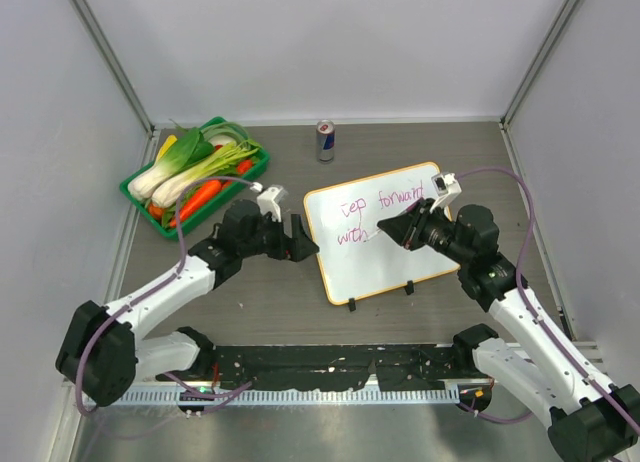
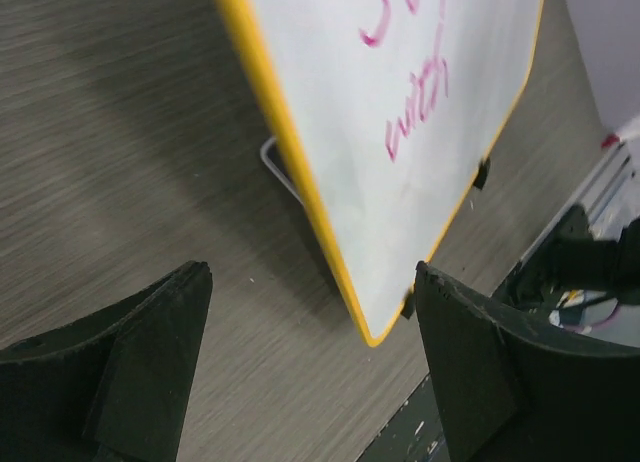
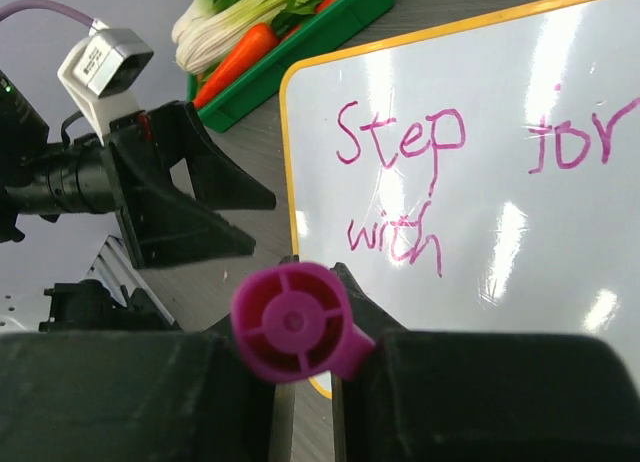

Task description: Write a sentence on the whiteboard

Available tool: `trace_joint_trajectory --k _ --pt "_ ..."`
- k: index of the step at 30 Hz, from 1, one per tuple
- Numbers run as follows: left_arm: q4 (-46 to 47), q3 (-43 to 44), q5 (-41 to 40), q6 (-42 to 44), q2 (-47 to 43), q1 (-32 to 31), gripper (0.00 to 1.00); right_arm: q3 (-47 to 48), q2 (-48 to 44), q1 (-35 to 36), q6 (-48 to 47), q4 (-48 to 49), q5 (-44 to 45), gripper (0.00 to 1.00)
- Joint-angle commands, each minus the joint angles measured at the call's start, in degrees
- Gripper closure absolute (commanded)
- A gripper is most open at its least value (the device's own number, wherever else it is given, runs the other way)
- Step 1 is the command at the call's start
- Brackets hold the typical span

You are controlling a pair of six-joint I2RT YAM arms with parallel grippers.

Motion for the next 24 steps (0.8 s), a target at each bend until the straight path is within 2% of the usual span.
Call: trace_joint_trajectory --k 1,3,6,8,13,22,24 --pt "12.8 -2.1 5.5 -7.6 1.8 6.7 0.15 2.3 -0.9 -0.3 -1.9 -0.7 3.5 0.98" --pt "19.4 -3.3 10.0 -10.5 5.1 9.2 0.16 2.1 -1.1 -0.2 -2.0 -0.7 3.8 0.99" --pt "35.9 -4.6 18.5 -16.1 10.6 11.6 0.2 2.1 -1.5 -0.2 -2.0 -0.9 4.1 0.99" --pt "43.1 -4.0 22.3 -18.9 14.5 12.2 0.23 2.0 -1.5 -0.3 -2.1 -0.9 4.2 0.98" --pt "54.2 -0.9 27.1 -22.5 24.1 12.4 0.36 2.2 -1.6 -0.2 -2.5 -1.2 4.3 0.98" --pt "70.6 -2.6 36.8 -27.3 36.0 15.4 0.98 2.9 -2.1 -0.3 -3.7 -2.4 5.6 0.99" --pt "73.2 -3.2 38.6 -28.6 36.9 17.1 1.0 3.0 -1.9 -0.3 -3.9 -2.7 5.7 0.99"
